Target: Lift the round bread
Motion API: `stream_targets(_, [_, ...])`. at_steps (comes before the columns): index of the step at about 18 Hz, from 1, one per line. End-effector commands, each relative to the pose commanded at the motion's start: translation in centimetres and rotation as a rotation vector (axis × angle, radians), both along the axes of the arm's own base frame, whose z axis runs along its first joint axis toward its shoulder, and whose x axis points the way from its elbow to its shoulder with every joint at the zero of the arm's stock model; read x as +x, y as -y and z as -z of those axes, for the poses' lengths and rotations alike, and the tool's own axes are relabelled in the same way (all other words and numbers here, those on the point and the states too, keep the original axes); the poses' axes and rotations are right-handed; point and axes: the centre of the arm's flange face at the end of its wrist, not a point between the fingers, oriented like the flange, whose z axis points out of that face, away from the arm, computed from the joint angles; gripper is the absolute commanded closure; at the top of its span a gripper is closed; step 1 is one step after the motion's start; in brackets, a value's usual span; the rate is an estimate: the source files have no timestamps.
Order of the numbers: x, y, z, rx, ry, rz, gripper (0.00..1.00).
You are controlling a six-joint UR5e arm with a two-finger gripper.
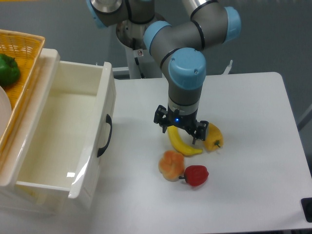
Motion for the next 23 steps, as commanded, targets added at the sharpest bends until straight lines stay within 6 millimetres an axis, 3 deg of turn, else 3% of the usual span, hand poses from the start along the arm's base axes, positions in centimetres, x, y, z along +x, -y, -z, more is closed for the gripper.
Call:
stream_targets(14, [-0.3,-0.6,4.0,-0.011,0.019,-0.006,0.0])
stream_targets(17, [-0.3,-0.8,6.0,-0.032,0.045,-0.006,0.0])
stream_targets(23, [0.2,-0.9,8.3,-0.028,0.11,-0.006,0.0])
